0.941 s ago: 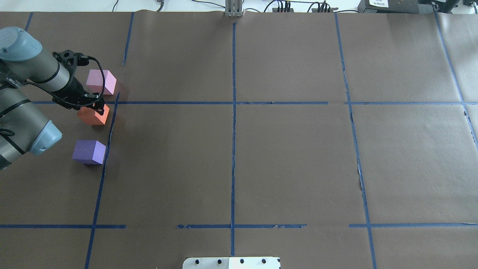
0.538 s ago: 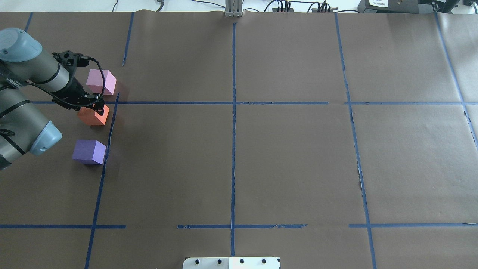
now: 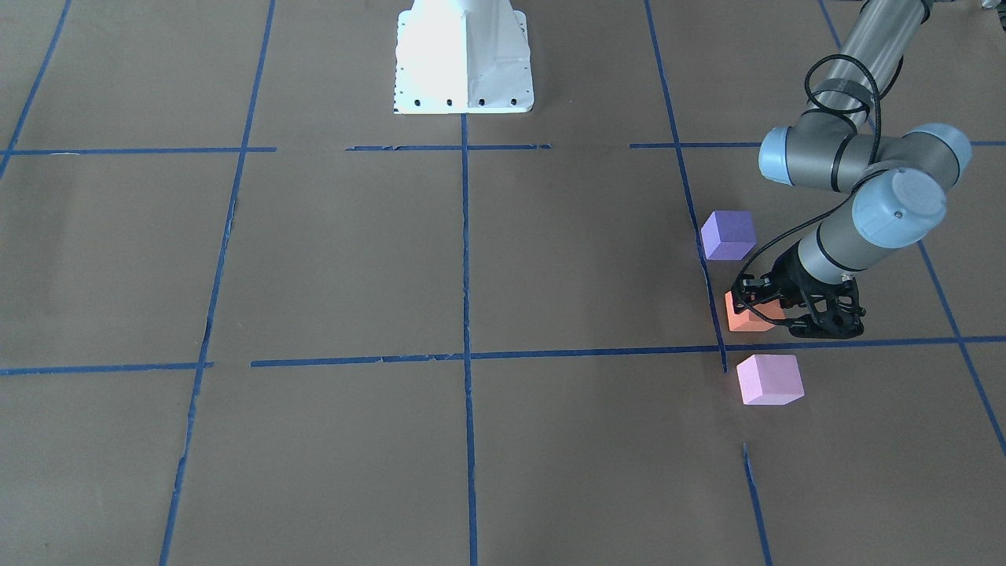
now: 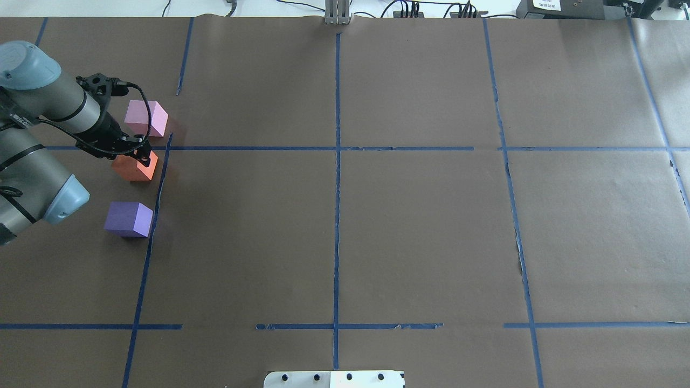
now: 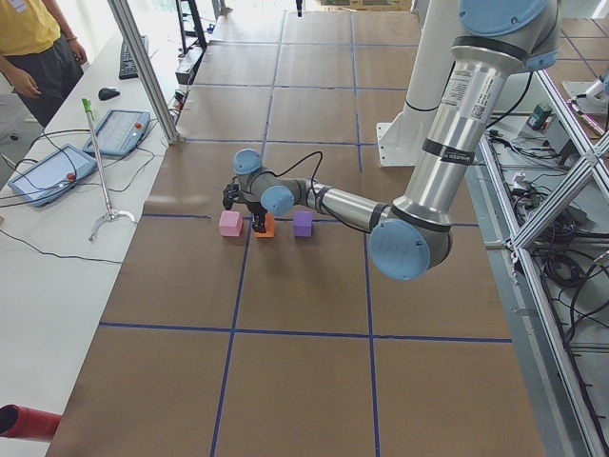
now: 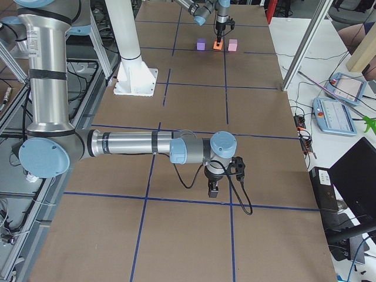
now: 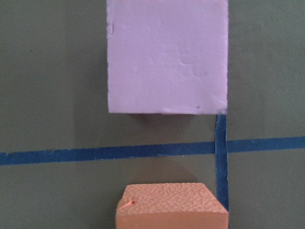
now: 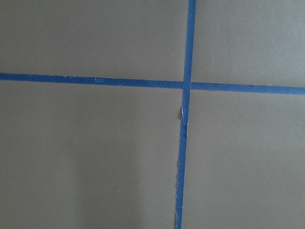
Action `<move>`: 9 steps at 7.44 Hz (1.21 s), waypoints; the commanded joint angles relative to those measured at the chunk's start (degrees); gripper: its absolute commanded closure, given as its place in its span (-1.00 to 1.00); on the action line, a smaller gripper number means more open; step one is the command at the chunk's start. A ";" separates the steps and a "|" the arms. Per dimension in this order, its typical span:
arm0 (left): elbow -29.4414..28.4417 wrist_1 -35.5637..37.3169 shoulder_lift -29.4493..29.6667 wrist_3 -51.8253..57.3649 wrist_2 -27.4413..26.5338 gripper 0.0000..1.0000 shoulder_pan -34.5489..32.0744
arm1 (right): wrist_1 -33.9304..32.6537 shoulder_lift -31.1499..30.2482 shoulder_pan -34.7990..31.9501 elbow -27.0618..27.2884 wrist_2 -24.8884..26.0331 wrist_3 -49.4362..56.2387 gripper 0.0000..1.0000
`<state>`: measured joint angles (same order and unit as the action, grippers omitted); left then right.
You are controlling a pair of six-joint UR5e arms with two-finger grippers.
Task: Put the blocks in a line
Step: 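Lower the orange cube between the pink and purple cubes and release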
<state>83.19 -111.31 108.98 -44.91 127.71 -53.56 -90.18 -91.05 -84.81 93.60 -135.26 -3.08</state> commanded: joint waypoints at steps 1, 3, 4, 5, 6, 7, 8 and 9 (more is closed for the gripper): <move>-0.13 -0.40 0.00 -0.01 0.00 -0.40 0.03 | 0.01 0.00 0.00 0.00 0.00 0.00 -1.00; -0.13 -0.67 -0.09 0.08 0.00 -0.98 0.12 | -0.08 0.00 0.00 0.00 0.00 0.00 -1.00; -0.04 -0.67 -0.09 0.08 0.00 -0.99 0.21 | -0.08 0.00 0.00 0.00 0.00 0.00 -1.00; 0.57 -0.67 -0.44 0.08 0.00 -1.00 0.12 | 0.01 0.00 0.00 0.00 0.00 0.00 -1.00; 3.79 -0.58 -0.96 -0.01 0.00 -1.00 -0.40 | 0.01 0.00 0.00 0.00 0.00 0.00 -1.00; 7.30 -0.14 -1.31 -0.01 0.09 -1.00 -2.41 | 0.01 0.00 0.00 0.00 0.00 0.00 -1.00; 11.43 2.04 -2.71 0.17 0.26 -1.00 -5.39 | -0.08 0.00 0.00 0.00 0.00 0.00 -1.00; 15.56 5.45 -4.03 0.69 0.18 -1.00 -6.90 | 0.01 0.00 0.00 0.00 0.00 0.00 -1.00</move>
<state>93.57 -109.30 106.51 -44.68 127.87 -58.02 -90.21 -91.05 -84.82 93.60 -135.26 -3.08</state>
